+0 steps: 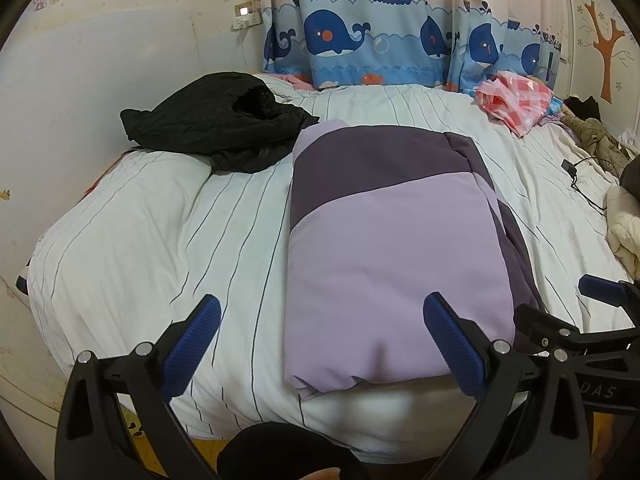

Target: Fold large clothes

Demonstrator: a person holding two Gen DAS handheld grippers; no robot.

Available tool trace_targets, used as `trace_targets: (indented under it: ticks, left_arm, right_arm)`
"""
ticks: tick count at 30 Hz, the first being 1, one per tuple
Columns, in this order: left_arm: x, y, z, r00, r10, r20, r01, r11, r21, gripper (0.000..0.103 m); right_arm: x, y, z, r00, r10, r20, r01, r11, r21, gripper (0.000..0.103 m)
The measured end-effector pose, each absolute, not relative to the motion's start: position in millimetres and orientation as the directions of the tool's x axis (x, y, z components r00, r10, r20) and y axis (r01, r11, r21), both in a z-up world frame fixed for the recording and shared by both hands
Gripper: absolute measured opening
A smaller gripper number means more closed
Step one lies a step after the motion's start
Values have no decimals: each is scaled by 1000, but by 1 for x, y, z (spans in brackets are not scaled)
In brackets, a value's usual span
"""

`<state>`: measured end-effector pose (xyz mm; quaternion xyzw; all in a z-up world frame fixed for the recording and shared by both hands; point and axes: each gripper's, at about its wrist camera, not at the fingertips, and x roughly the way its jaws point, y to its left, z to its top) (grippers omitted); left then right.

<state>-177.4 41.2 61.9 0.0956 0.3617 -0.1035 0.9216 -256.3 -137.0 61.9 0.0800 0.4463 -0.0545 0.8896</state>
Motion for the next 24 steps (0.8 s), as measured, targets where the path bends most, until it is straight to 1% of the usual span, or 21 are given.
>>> trace_targets:
  ticks: [24]
  left_arm:
    - [-179, 38, 59, 703, -110, -703, 254, 962, 103, 98]
  right_arm:
    - [-256, -139, 59, 592, -19, -806, 167, 981, 99, 96]
